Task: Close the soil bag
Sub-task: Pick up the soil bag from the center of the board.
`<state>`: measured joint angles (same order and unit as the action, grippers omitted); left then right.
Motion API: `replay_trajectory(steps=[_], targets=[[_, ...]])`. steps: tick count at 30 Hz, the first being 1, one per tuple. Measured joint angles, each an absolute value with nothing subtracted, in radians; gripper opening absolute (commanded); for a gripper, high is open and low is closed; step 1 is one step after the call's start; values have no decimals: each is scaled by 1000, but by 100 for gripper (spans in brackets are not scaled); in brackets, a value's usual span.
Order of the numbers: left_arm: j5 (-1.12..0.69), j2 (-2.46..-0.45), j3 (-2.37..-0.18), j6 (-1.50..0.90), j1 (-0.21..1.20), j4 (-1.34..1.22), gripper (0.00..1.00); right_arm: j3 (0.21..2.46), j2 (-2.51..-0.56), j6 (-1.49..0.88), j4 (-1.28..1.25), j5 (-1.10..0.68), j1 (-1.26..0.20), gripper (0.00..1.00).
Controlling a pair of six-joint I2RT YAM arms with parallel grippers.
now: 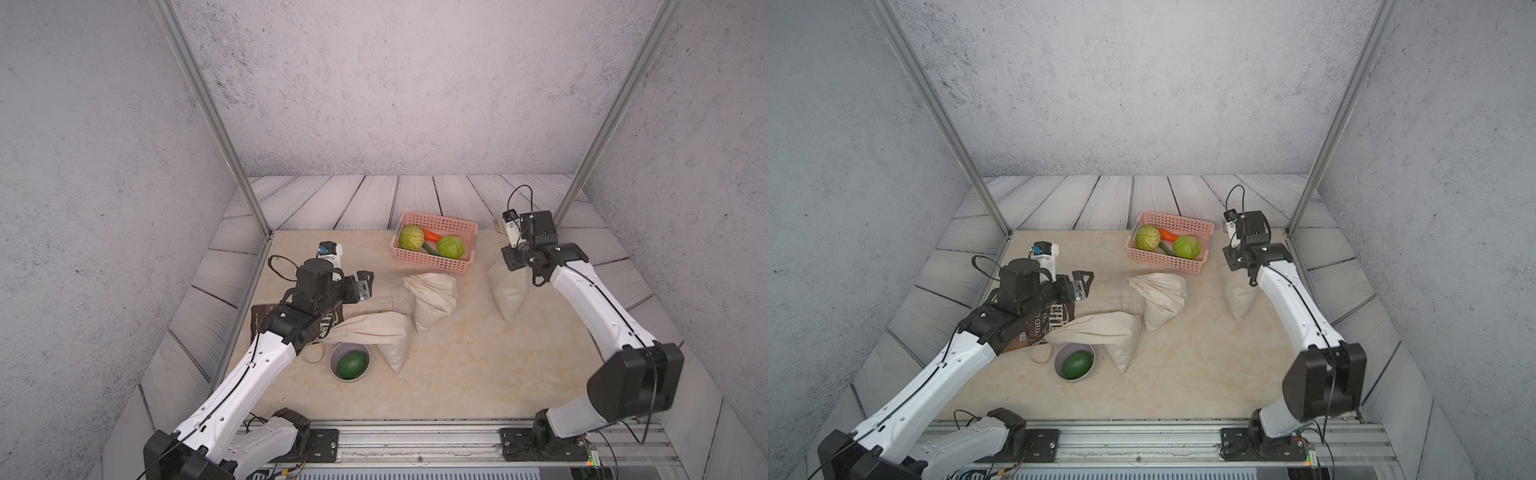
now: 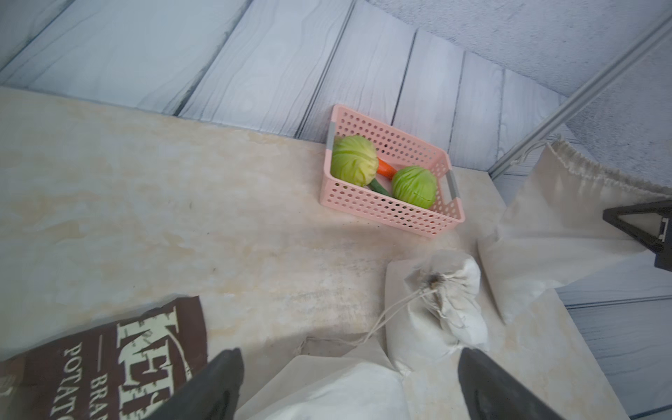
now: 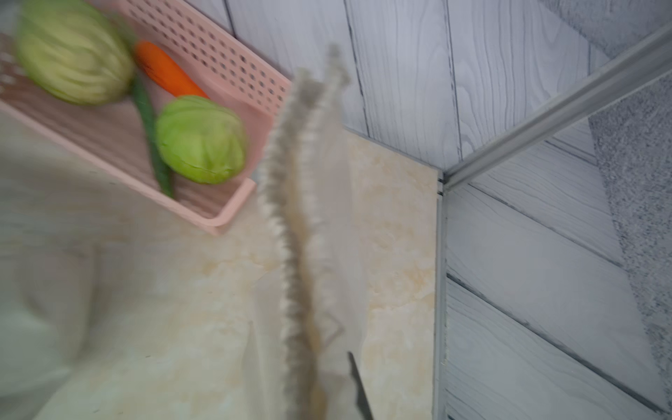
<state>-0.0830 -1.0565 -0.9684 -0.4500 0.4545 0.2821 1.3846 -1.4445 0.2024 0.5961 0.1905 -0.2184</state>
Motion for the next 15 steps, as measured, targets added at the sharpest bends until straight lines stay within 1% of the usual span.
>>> replay_trajectory(steps=[5,11,15], targets=[[-144,-1089,-969,-397,530,231,99,1133,-1200,115,561,11,-352,0],[-215,-1177,-972,-373,601,168,100,939,-1021,55,515,-190,-406,0],[-260,-1250,-1004,-381,628,148,99,876,-930,60,512,-303,-435,0]])
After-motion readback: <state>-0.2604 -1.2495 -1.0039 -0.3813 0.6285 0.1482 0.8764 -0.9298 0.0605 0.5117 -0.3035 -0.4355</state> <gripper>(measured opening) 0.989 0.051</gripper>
